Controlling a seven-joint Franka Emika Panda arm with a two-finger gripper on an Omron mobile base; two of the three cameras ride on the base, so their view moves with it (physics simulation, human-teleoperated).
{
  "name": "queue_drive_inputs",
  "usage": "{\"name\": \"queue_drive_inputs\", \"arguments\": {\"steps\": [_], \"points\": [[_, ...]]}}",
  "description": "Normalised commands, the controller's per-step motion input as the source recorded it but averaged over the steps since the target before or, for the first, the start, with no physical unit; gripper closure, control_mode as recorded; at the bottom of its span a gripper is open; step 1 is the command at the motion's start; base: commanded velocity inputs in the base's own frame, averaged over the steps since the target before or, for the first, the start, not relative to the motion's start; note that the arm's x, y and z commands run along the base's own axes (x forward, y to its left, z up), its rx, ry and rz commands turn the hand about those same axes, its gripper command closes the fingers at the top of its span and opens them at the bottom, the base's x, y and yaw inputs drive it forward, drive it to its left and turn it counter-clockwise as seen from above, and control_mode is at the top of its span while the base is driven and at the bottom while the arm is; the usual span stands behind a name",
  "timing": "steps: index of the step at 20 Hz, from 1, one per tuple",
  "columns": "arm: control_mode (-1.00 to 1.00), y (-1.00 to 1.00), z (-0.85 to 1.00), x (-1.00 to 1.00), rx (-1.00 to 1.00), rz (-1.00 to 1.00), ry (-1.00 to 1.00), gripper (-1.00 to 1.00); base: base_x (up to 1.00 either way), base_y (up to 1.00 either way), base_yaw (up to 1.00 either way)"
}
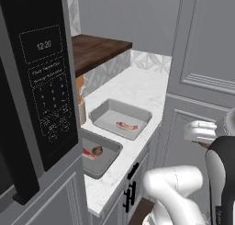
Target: Place one mushroom and one steak in each tupperware on the nearby counter, to pack two identical lunches.
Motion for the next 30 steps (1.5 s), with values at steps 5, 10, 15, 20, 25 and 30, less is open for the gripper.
{"name": "queue_drive_inputs", "arguments": {"steps": [5, 10, 15, 20, 25, 30], "points": [[1.0, 0.0, 0.0, 0.0, 0.0, 0.0, 0.0, 1.0, 0.12, 0.0, 0.0], [-1.0, 0.0, 0.0, 0.12, 0.0, 0.0, 0.0, 1.0, 0.12, 0.0, 0.0], [-1.0, 0.0, 0.0, 0.94, 0.0, 0.01, 0.13, 1.0, 0.0, 0.0, 0.0], [-1.0, 0.0, -0.52, 1.0, -0.04, 0.17, 0.1, 1.0, 0.0, 0.0, 0.0], [-1.0, 0.0, -0.55, 1.0, -0.1, 0.28, 0.11, 1.0, 0.0, 0.0, 0.0], [-1.0, 0.01, -0.06, 1.0, -0.08, 0.08, 0.13, 1.0, 0.0, 0.0, 0.0]]}}
